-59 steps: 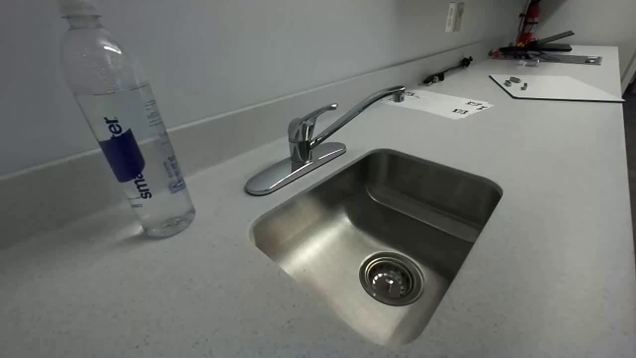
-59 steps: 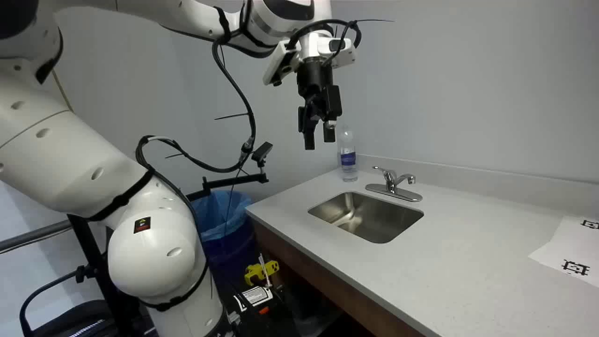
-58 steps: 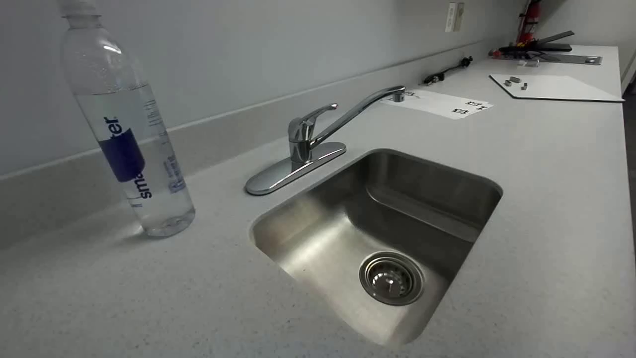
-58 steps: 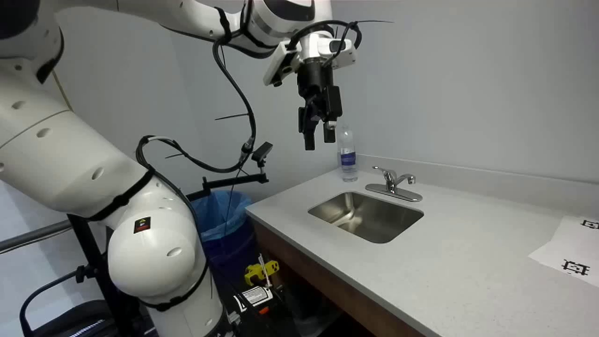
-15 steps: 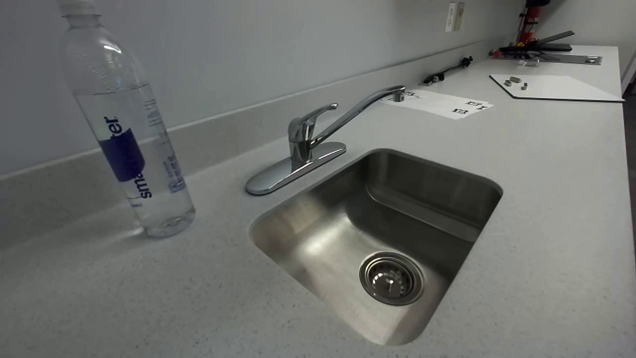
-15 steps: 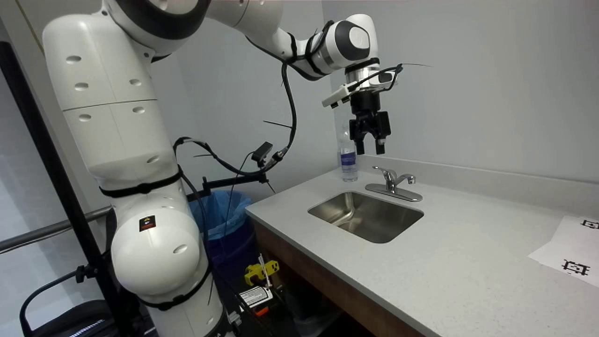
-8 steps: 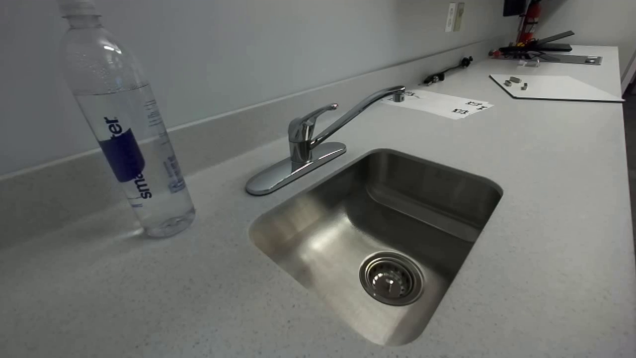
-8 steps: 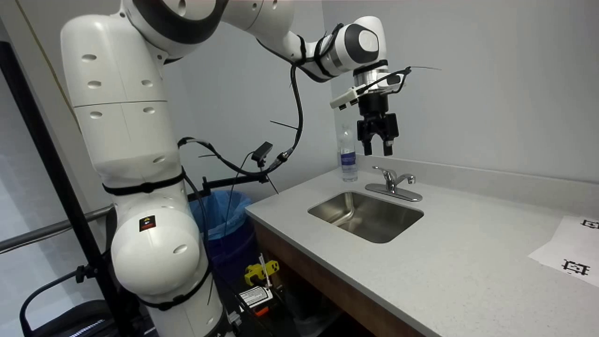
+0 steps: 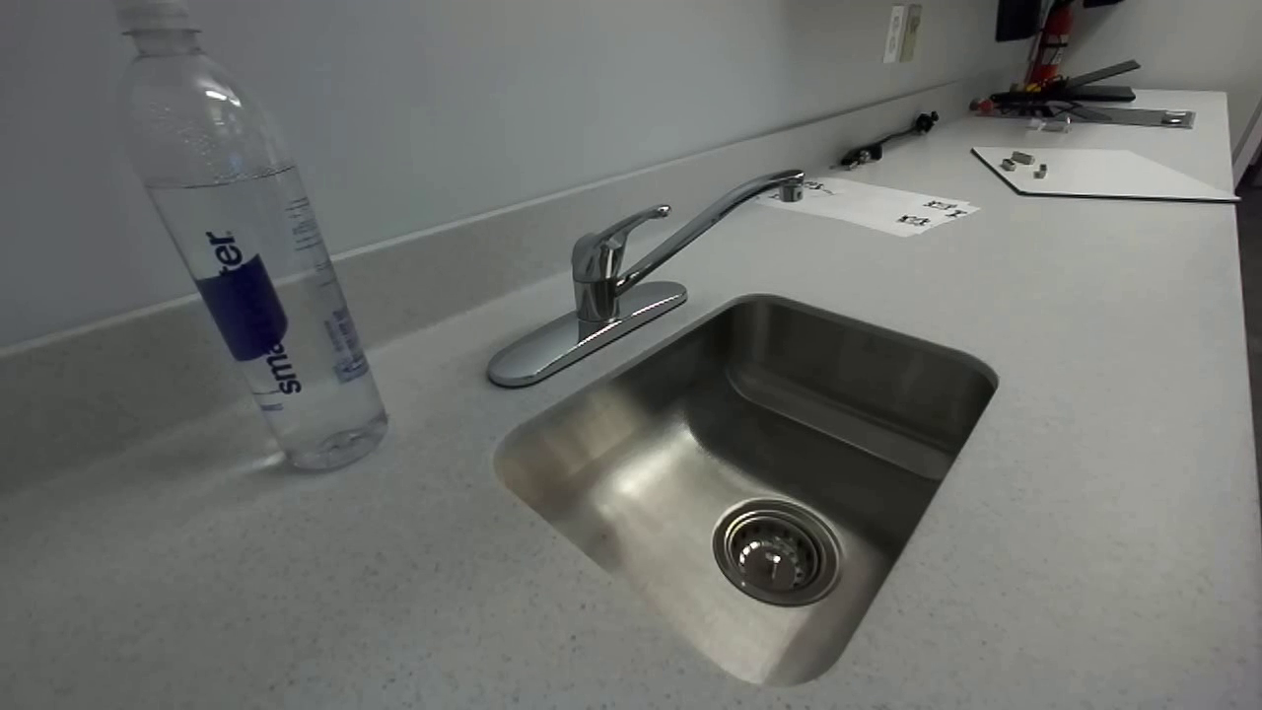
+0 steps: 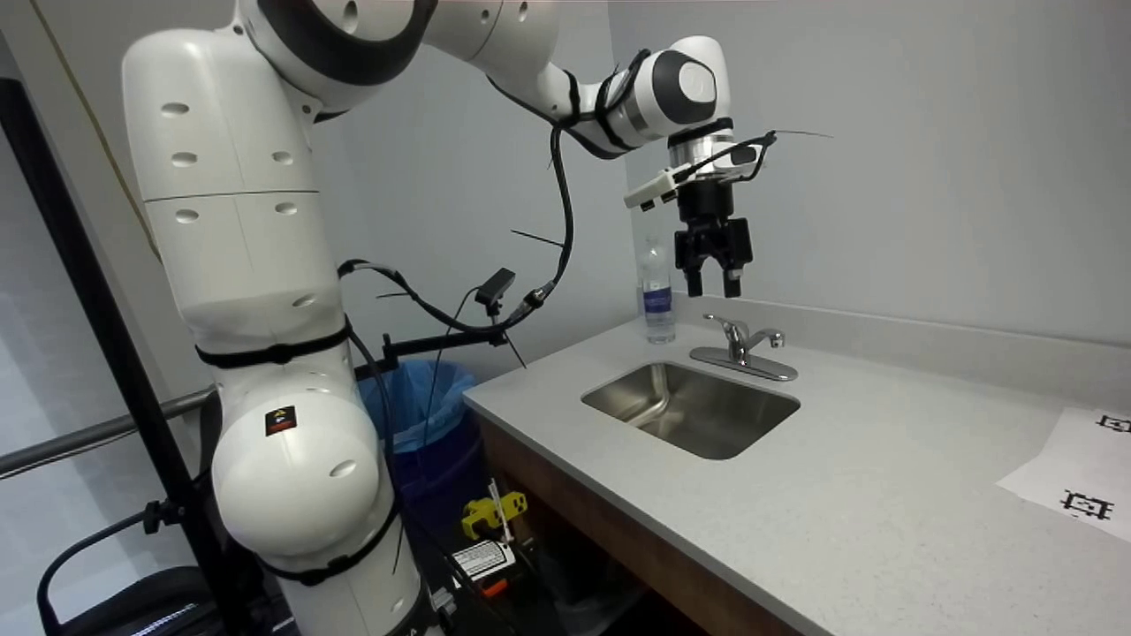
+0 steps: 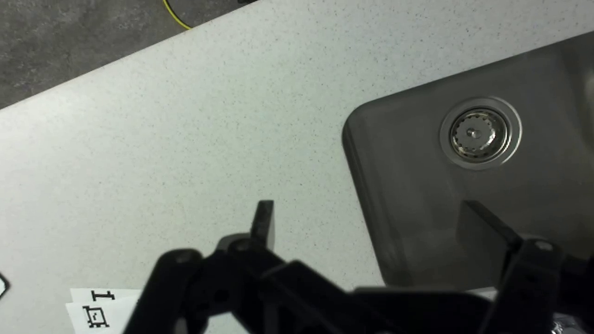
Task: Move the faucet to the left
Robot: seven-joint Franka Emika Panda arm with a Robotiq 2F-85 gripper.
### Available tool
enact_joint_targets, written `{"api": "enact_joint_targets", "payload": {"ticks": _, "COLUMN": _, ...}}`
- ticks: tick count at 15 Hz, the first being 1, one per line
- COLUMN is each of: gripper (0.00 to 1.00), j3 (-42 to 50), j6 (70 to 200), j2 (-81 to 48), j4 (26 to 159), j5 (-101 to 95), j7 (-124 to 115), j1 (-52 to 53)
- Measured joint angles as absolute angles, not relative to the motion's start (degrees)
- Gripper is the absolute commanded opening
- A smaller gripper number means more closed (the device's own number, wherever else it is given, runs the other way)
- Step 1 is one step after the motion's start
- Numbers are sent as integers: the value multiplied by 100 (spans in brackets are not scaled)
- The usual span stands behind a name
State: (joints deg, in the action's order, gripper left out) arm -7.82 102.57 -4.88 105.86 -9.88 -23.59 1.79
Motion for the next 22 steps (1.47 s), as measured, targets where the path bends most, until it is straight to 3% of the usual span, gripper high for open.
{"api": "enact_joint_targets", "payload": {"ticks": 22, "gripper": 100, "j3": -354, "j6": 11206, "j2": -2868, "j4": 8267, "j5": -985, "j7": -1764, "j1": 453}}
